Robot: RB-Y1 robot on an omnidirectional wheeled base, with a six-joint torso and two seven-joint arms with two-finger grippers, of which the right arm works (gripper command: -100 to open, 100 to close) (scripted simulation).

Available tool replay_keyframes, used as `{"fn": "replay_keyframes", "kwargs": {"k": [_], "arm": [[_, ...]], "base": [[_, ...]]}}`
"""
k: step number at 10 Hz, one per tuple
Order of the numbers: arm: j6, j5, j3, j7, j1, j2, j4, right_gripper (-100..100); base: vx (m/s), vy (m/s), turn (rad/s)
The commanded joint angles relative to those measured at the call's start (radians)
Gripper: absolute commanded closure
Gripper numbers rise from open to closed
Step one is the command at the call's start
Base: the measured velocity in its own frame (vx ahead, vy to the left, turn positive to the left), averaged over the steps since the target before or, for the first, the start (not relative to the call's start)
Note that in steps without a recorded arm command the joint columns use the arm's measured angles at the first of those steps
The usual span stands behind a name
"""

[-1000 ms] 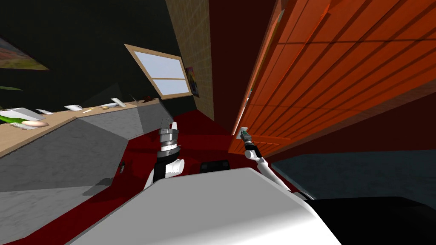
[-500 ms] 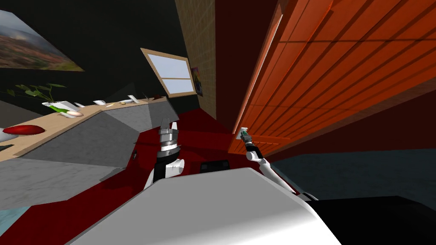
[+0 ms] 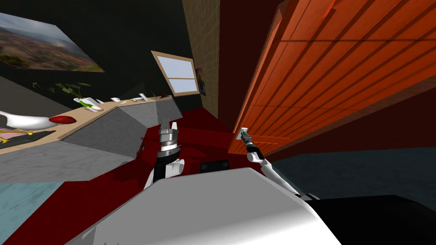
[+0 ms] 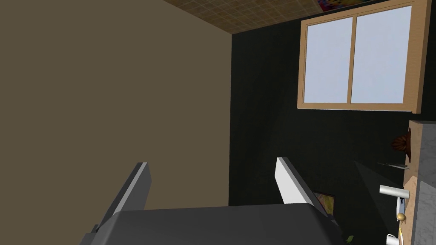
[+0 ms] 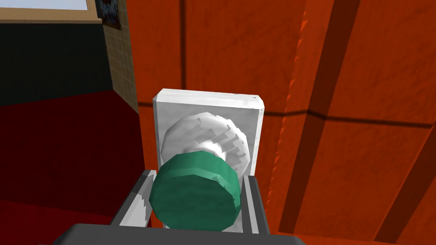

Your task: Pull the door open

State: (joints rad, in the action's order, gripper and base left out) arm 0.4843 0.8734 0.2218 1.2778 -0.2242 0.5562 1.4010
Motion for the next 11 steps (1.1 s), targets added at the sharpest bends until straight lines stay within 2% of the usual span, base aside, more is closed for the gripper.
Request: {"fn": "replay_keyframes", "kwargs": {"k": [1, 6, 7, 8, 11], "arm": [[0.013, -0.003, 0.015, 0.016, -0.01, 0.017, 0.011, 100], [0.045, -0.01, 0.052, 0.058, -0.034, 0.065, 0.03, 100], [0.038, -0.01, 0.052, 0.053, -0.033, 0.059, 0.025, 100], [0.049, -0.014, 0.065, 0.068, -0.04, 0.074, 0.027, 100], [0.068, -0.019, 0.081, 0.09, -0.049, 0.097, 0.032, 100]], "base": [[-0.22, -0.037, 0.109], [-0.202, -0.066, 0.116], [-0.084, -0.014, 0.026], [-0.153, -0.031, 0.128], [-0.185, -0.066, 0.115]]}}
